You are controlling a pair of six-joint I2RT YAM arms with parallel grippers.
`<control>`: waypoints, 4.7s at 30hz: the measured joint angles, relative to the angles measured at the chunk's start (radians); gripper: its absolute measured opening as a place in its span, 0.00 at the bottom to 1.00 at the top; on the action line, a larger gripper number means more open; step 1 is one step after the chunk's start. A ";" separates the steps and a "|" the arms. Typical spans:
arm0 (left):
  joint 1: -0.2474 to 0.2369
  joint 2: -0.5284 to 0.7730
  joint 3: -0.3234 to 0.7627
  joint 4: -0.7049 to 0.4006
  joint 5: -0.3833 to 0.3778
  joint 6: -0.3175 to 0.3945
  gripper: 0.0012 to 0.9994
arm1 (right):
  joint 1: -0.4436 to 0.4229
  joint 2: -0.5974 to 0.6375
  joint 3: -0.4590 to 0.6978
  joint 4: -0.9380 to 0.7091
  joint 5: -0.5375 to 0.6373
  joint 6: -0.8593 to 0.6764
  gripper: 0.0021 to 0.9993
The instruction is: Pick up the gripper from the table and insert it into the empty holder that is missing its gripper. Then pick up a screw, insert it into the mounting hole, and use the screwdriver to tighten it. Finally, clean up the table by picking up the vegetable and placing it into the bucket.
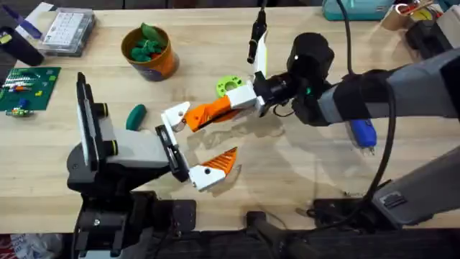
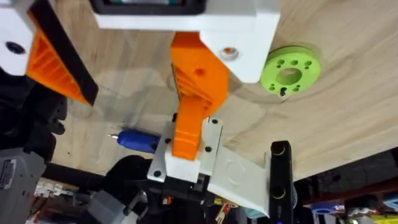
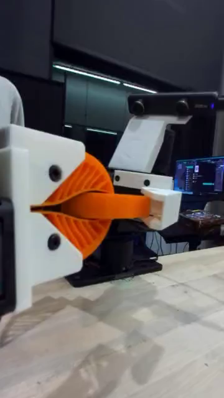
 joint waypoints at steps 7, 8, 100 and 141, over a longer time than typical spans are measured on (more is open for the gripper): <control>0.000 0.000 0.000 0.000 0.000 0.000 0.99 | 0.001 0.000 0.000 -0.002 0.002 0.000 0.02; 0.000 0.000 0.000 0.000 0.000 0.000 0.99 | 0.002 0.000 0.000 -0.003 0.003 0.000 0.02; 0.039 0.008 -0.001 -0.015 0.003 -0.062 0.99 | 0.198 -0.047 -0.101 0.042 0.549 0.041 0.02; 0.038 0.008 0.000 -0.017 0.033 -0.048 0.99 | 0.211 -0.041 -0.109 0.055 0.501 0.061 0.40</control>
